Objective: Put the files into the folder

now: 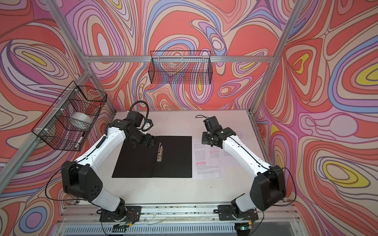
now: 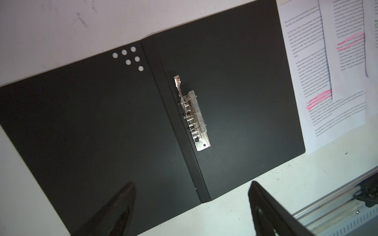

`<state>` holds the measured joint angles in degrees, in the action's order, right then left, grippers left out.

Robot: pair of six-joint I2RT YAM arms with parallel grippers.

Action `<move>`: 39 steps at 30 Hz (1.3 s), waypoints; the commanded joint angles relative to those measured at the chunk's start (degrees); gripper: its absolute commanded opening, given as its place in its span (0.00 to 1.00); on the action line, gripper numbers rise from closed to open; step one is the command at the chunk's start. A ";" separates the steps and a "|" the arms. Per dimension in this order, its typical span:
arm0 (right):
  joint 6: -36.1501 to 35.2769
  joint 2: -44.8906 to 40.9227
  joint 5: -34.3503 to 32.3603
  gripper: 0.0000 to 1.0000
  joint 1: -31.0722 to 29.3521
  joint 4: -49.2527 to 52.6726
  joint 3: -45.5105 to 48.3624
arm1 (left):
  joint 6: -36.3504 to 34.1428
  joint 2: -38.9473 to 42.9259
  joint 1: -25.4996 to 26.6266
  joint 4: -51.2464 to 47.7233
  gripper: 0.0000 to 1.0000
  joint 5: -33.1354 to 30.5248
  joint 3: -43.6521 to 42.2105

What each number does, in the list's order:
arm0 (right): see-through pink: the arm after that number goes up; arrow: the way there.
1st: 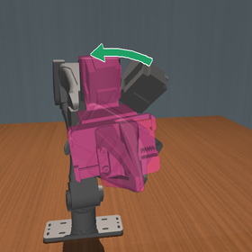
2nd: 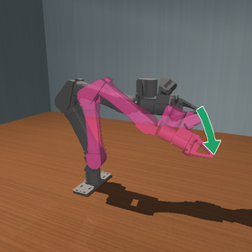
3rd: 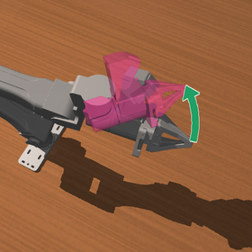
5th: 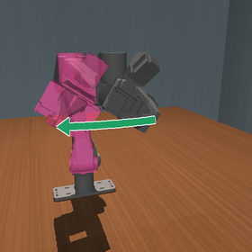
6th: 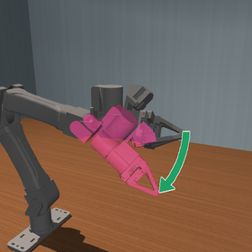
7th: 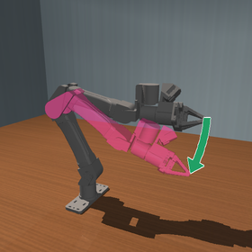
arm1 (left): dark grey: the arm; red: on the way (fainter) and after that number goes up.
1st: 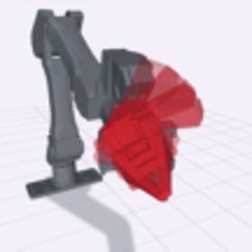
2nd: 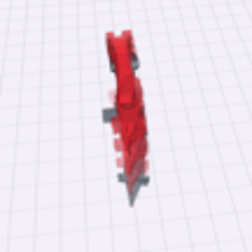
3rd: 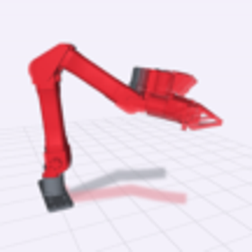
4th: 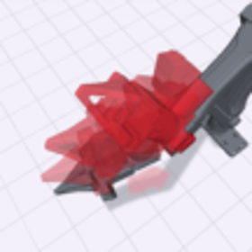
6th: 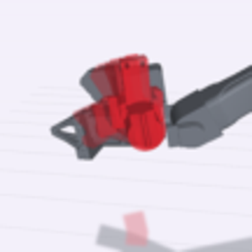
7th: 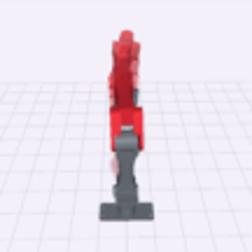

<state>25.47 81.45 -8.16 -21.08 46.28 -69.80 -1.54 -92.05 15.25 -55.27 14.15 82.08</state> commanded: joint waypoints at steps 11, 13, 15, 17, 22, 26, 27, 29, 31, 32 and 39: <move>1.97 5.15 -6.76 0.63 6.02 -0.75 8.85 | -0.83 -10.37 0.97 -3.37 0.87 5.81 10.58; 1.19 7.71 -5.67 0.64 6.63 -3.41 9.39 | -0.69 -11.41 1.00 -4.01 0.86 6.75 12.01; 1.24 10.20 -3.88 0.64 7.72 -5.19 9.39 | -0.70 -12.11 0.97 -4.53 0.86 7.31 13.08; 1.33 11.71 -2.55 0.65 9.03 -7.21 9.67 | -0.47 -12.74 1.01 -5.08 0.87 7.34 14.09; 0.69 14.77 2.09 0.64 13.17 -11.36 10.86 | 0.05 -13.15 0.96 -5.01 0.86 7.44 14.85; -0.49 16.70 3.77 0.64 13.94 -13.22 11.14 | 0.16 -14.00 1.10 -5.79 0.86 7.92 15.81; -0.73 17.41 3.55 0.64 14.04 -12.95 11.06 | 0.25 -14.18 1.04 -5.90 0.86 8.04 15.94; -1.41 18.49 3.82 0.63 14.13 -13.17 10.87 | 0.38 -14.26 1.06 -5.91 0.86 8.07 15.90; -1.73 19.16 4.12 0.63 14.14 -13.41 10.84 | 0.44 -14.24 1.10 -5.91 0.87 8.00 15.71; -1.91 19.34 4.22 0.62 14.07 -13.37 10.76 | 0.51 -14.20 1.10 -5.91 0.86 7.91 15.70; -3.27 19.76 5.69 0.54 14.13 -13.69 10.56 | -0.25 -15.22 1.19 -7.98 0.86 7.62 17.74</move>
<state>23.40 100.51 -3.79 -7.09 33.34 -59.33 -1.30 -106.15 16.14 -60.58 21.26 97.45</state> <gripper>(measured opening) 0.547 0.863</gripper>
